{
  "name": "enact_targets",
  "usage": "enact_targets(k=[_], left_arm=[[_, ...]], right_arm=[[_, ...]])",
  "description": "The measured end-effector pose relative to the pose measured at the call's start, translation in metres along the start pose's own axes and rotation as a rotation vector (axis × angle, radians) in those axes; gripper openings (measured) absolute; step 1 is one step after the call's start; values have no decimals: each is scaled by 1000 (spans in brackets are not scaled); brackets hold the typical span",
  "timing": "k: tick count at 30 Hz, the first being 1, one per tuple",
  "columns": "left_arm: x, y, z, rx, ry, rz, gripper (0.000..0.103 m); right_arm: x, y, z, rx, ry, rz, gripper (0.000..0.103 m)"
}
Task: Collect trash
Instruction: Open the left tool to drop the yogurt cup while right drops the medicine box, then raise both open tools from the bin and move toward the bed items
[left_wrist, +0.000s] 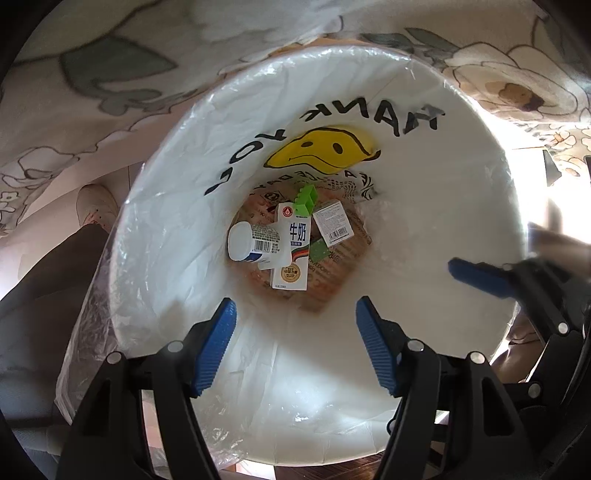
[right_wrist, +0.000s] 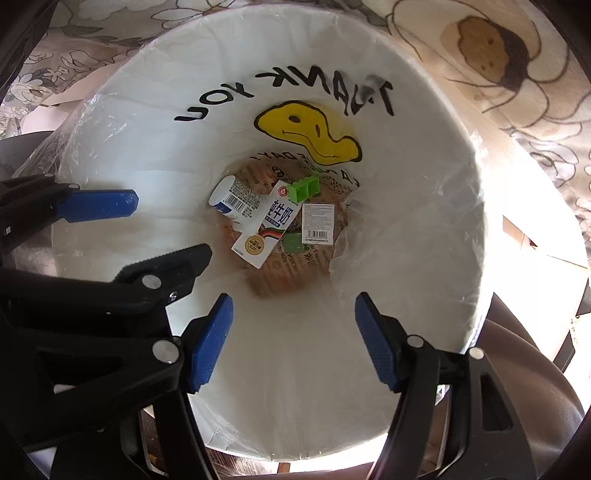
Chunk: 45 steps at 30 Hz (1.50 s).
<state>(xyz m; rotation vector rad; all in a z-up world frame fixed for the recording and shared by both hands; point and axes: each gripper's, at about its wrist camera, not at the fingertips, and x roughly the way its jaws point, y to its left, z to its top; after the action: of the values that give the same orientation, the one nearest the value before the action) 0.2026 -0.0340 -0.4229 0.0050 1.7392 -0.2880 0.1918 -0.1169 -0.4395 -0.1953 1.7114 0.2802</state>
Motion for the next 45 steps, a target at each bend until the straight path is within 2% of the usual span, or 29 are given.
enact_targets(k=[14, 19, 23, 26, 32, 45], left_arm=[[-22, -2, -16, 22, -45, 37, 70], [-47, -5, -26, 61, -93, 12, 70], [-78, -10, -41, 115, -182, 53, 70], [-109, -13, -58, 144, -294, 82, 70], [-180, -19, -89, 163, -553, 191, 72], [-324, -26, -108, 107, -865, 205, 78]], right_arm=[[-22, 6, -11, -40, -37, -15, 69], [-47, 12, -21, -80, -75, 1, 69], [-80, 9, -33, -87, -145, 13, 69], [-108, 3, -46, -84, -208, 23, 69], [-165, -8, -74, -65, -344, 22, 69], [-314, -26, -104, -37, -633, 30, 69]])
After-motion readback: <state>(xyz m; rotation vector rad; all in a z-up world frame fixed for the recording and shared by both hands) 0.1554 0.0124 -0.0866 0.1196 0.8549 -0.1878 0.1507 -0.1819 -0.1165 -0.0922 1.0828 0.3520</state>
